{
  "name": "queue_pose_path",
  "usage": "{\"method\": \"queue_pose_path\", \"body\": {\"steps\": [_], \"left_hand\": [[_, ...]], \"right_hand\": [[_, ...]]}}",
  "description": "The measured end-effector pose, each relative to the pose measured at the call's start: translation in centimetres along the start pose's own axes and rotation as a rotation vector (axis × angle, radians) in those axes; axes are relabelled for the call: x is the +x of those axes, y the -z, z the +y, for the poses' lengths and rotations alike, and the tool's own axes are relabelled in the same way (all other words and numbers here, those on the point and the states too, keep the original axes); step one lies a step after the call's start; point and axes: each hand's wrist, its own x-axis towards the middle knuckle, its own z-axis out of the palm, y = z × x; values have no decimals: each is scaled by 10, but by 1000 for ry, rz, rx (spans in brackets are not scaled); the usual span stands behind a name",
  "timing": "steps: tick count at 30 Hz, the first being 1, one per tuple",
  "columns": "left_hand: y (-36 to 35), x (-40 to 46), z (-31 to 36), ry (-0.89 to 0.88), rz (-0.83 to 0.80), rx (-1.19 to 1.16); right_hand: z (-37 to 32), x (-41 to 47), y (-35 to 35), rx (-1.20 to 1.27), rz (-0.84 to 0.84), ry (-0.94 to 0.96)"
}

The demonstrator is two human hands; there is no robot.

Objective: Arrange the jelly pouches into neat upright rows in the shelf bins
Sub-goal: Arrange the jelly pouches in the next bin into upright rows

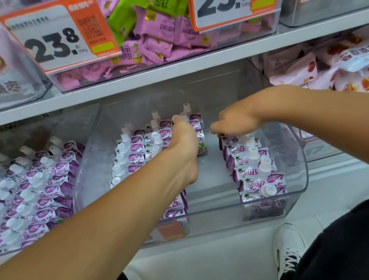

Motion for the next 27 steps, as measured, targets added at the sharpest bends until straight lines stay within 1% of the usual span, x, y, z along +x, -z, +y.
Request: {"method": "queue_pose_path", "body": {"steps": [3,7,12,14,16,18,23,27], "left_hand": [[-5,7,3,35,19,-36],[-2,19,10,87,16,0],[-4,32,5,78,47,-50],[-4,44,-3,65,62,-62],[-5,43,-8,59,50,-70],[-4,44,-11,51,44,-106],[-4,46,-9,50,18,-219],[-7,67,-10,100,-24,-271]], "right_hand": [[4,-3,-3,-52,71,6],[7,-4,0,-44,103,39],[11,1,22,3,151,85],[14,8,28,4,92,88],[15,17,26,56,-29,72],[12,26,19,11,-90,55],[8,51,8,-99,55,-68],[10,59,1,-183,136,-132]]}}
